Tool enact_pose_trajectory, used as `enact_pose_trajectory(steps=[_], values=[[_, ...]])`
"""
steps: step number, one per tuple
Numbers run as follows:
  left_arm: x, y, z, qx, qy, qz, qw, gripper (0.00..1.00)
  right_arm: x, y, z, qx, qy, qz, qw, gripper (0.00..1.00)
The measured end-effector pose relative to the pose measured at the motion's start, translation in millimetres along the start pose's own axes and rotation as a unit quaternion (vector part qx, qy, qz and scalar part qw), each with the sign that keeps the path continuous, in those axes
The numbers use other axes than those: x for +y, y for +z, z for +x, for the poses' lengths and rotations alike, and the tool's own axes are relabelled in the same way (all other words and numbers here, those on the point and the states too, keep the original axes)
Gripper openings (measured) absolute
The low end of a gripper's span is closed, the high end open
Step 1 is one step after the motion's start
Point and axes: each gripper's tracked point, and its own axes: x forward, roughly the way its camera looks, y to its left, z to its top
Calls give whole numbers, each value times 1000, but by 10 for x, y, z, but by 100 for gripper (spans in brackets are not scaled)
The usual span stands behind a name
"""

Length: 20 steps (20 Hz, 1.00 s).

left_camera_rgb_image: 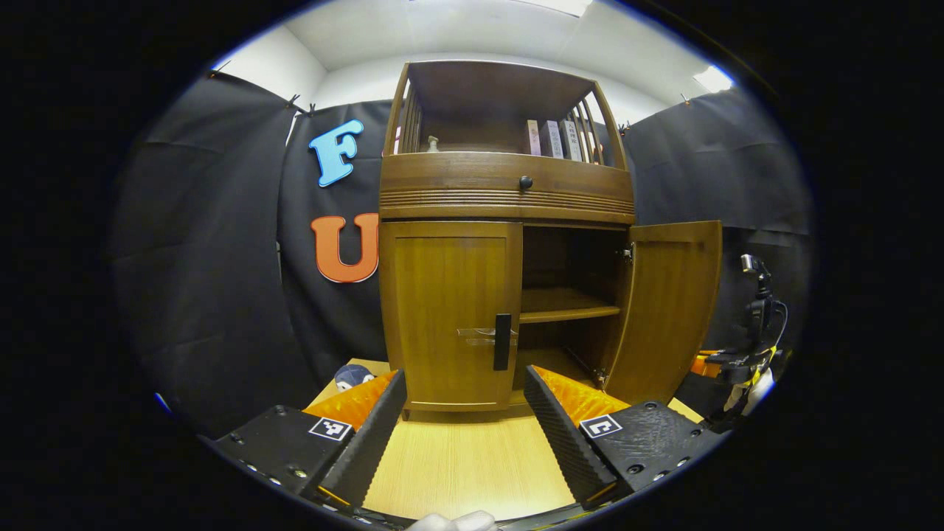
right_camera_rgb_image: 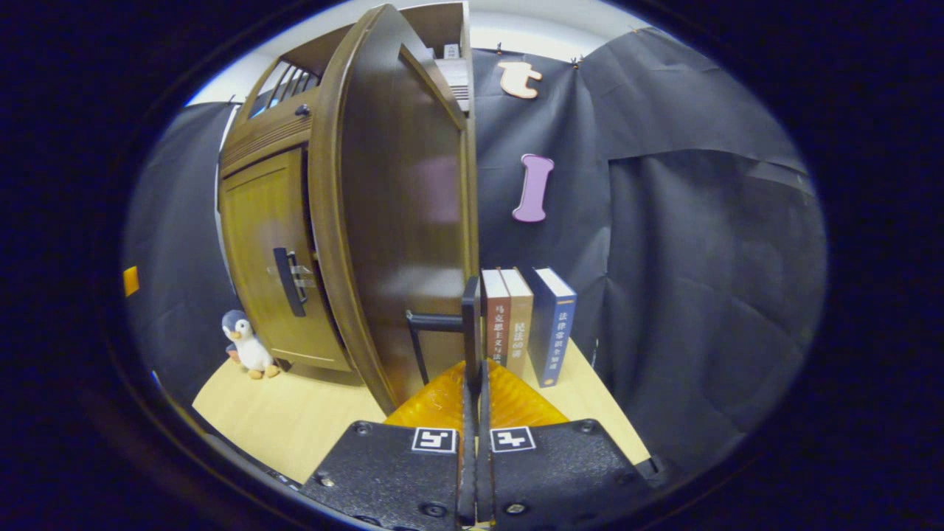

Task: Open the right door of the double-door shoe cabinet with the right hand, and open the left door with the left hand.

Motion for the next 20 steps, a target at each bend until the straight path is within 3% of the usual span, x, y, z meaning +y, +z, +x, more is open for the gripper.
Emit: enact_pose_trajectory(steps=[3,12,15,20], values=[[-69,-58,23,6,-1,5,1000,96,-169,43,42,3,8,20,1000,4],[-374,-128,91,16,13,1,1000,100,-540,83,117,14,77,-9,997,4],[-511,-105,104,15,25,-3,1000,96,-638,116,147,17,103,-16,994,4],[-729,-12,134,8,36,-11,999,97,-668,107,154,18,120,-40,992,4]])
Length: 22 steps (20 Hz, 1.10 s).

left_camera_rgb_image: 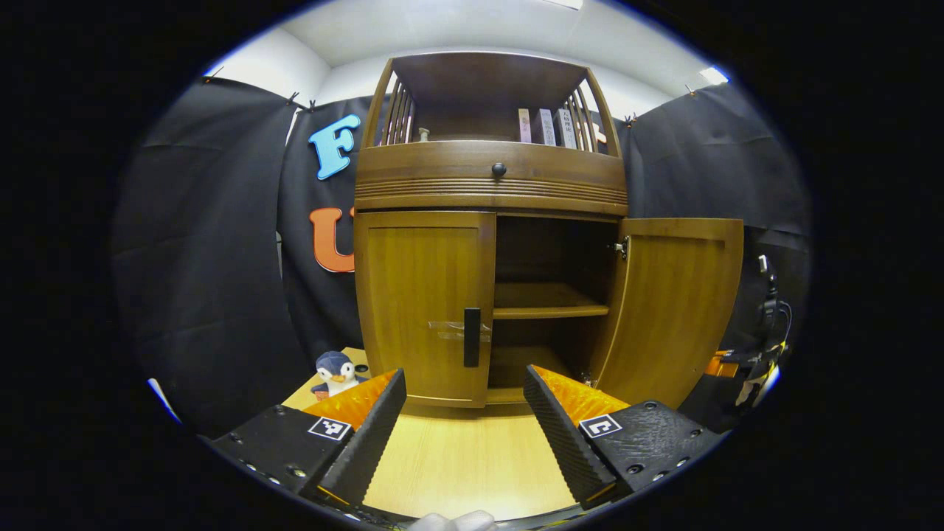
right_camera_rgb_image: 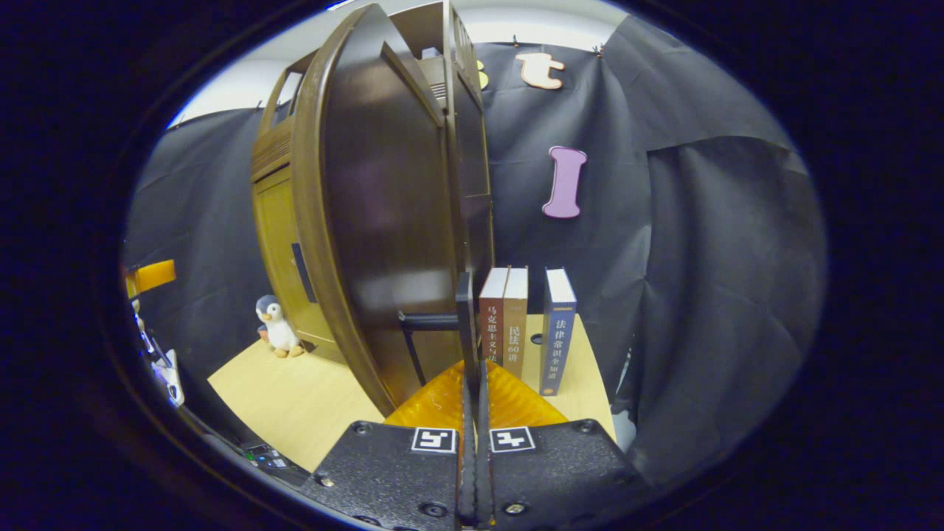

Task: Open the right door of the double-door shoe cabinet with the right hand, and open the left door with the left hand.

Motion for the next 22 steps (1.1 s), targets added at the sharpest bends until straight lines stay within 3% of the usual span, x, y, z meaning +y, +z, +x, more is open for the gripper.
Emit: enact_pose_trajectory(steps=[3,6,8,11,13,17,20,22], values=[[-15,44,-10,-5,5,3,1000,100,-67,-1,-112,-4,-1,4,1000,13],[56,41,-1,-7,9,14,1000,96,-250,-18,-354,-3,-26,21,999,46],[166,45,27,-8,12,23,1000,96,-375,159,-587,-26,-68,31,997,66],[313,83,106,-13,13,26,999,100,-337,423,-1051,-65,-123,58,989,84],[417,138,170,-20,13,27,999,97,-221,620,-1233,-87,-148,62,983,96],[573,179,332,-25,4,26,999,96,259,1010,-1458,-130,-181,49,974,99],[670,164,415,-25,-6,23,999,100,743,1164,-1445,-153,-186,13,970,100],[744,104,483,-23,-11,23,999,96,1069,1118,-1357,-154,-183,-4,971,99]])
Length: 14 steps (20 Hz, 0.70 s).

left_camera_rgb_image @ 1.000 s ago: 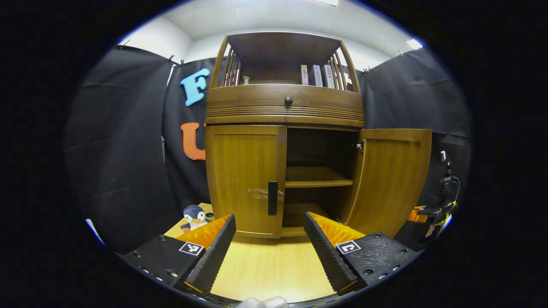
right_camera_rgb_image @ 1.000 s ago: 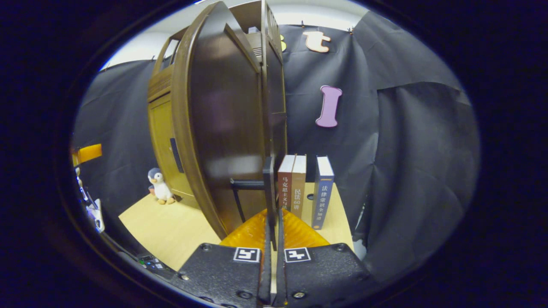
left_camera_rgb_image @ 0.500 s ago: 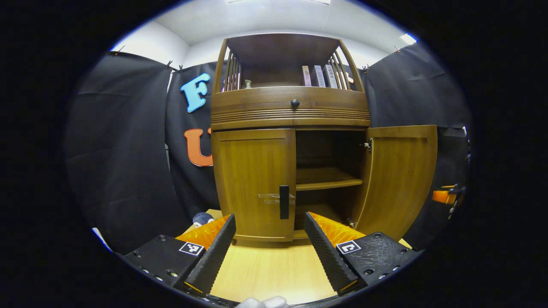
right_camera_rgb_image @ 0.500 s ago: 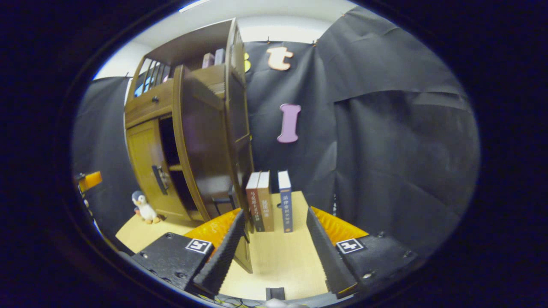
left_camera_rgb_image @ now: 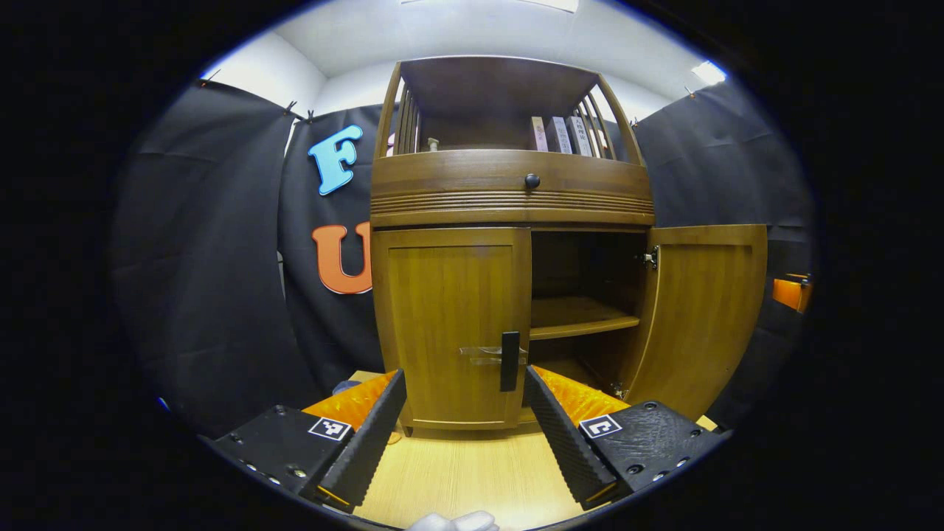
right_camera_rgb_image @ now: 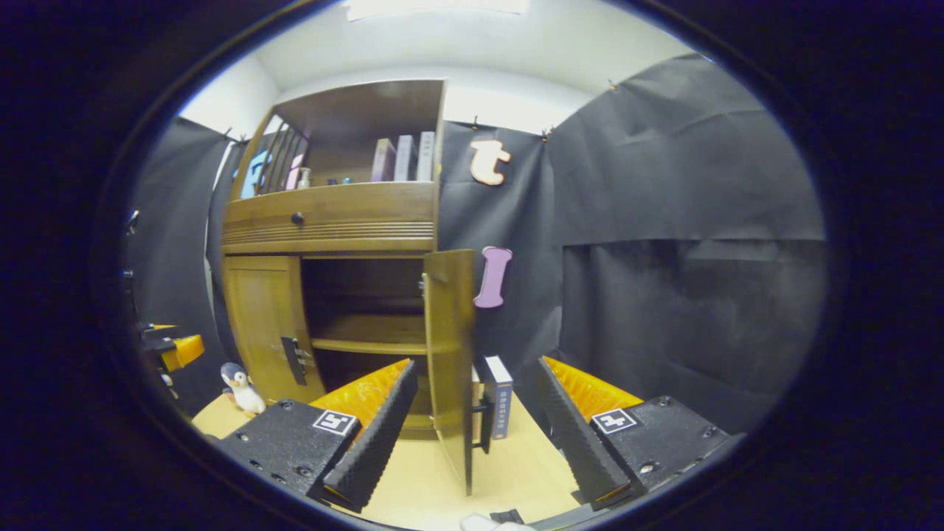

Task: Open the right door of the double-door shoe cabinet with the right hand, and open the left door with the left hand.

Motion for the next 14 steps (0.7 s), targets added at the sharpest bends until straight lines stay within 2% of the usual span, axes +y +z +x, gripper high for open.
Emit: enact_pose_trajectory(steps=[1,2,4,6,10,14], values=[[25,-43,57,1,-2,0,1000,100,174,-83,-10,4,4,-1,1000,99],[52,-87,94,1,-4,0,1000,96,361,-203,-22,13,13,0,1000,100],[72,-117,181,-10,-6,8,1000,96,732,-453,-71,40,38,0,998,100],[27,-246,315,-6,-15,10,1000,96,942,-575,-124,58,49,-3,997,100],[-131,-421,614,-3,-37,5,999,96,1133,-606,-135,76,52,-7,996,100],[-387,-524,1087,-8,-63,-10,998,96,1105,-563,-102,83,34,-10,996,100]])
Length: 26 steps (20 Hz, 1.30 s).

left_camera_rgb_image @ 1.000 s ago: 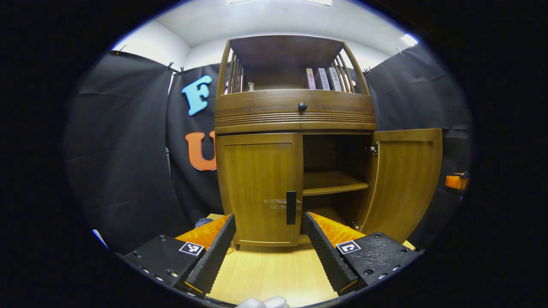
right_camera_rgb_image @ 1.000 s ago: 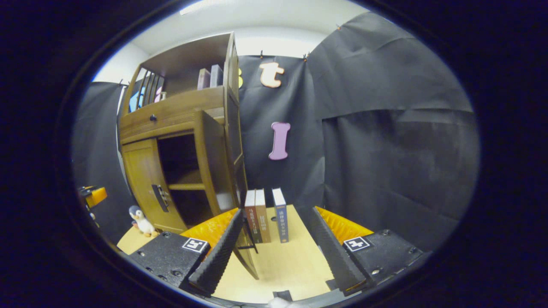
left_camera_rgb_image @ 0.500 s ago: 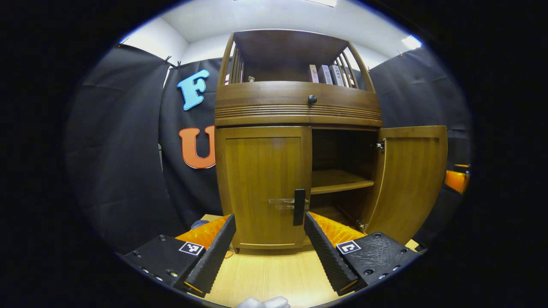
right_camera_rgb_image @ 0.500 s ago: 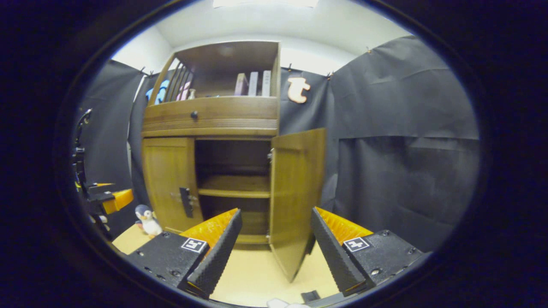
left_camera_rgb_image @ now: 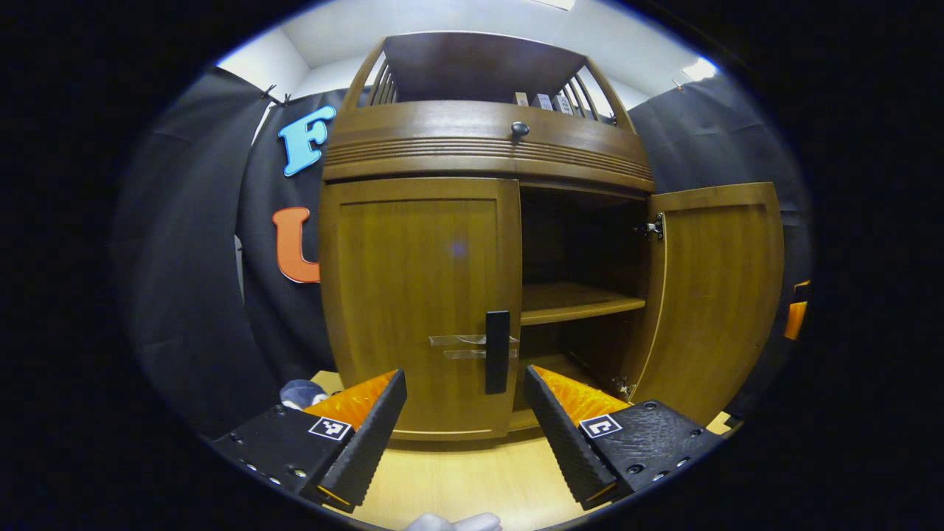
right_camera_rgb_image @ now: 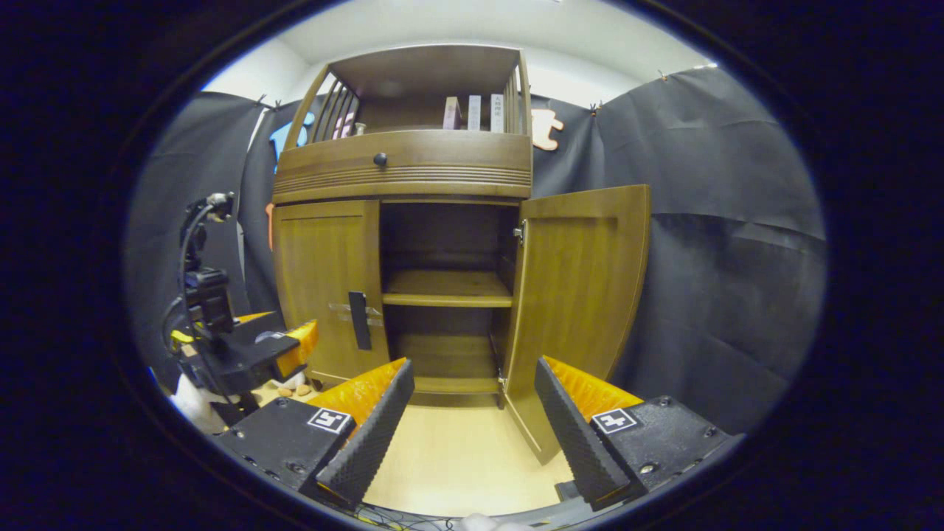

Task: Open the right door of the double-door shoe cabinet with the right hand, and open the left door with the left hand.

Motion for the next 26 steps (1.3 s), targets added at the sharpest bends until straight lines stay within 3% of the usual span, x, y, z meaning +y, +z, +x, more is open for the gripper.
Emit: enact_pose_trajectory(steps=[7,11,16,17,18,19,20,22,23,26], values=[[-218,-238,911,6,-14,-15,1000,100,-239,-37,-25,28,-39,-6,999,100],[-235,-332,1283,6,-10,-1,1000,96,-353,-85,-51,35,-53,-12,998,100],[-170,-310,1407,1,2,-3,1000,60,-369,-118,-56,42,-56,-8,998,100],[-191,-299,1404,0,-3,-3,1000,47,-367,-114,-54,42,-56,-8,998,100],[-202,-289,1386,1,-3,-1,1000,58,-374,-133,-52,44,-56,-7,997,100],[-193,-299,1412,0,-3,4,1000,27,-369,-136,-53,45,-53,-6,998,100],[-192,-320,1433,1,-3,9,1000,31,-375,-140,-56,47,-51,-4,998,100],[-185,-316,1398,5,-5,6,1000,31,-380,-141,-62,46,-49,-4,998,100],[-194,-304,1371,5,-8,4,1000,26,-376,-136,-60,45,-50,-2,998,100],[-200,-316,1300,8,-21,5,1000,26,-369,-152,-63,46,-46,2,998,100]])
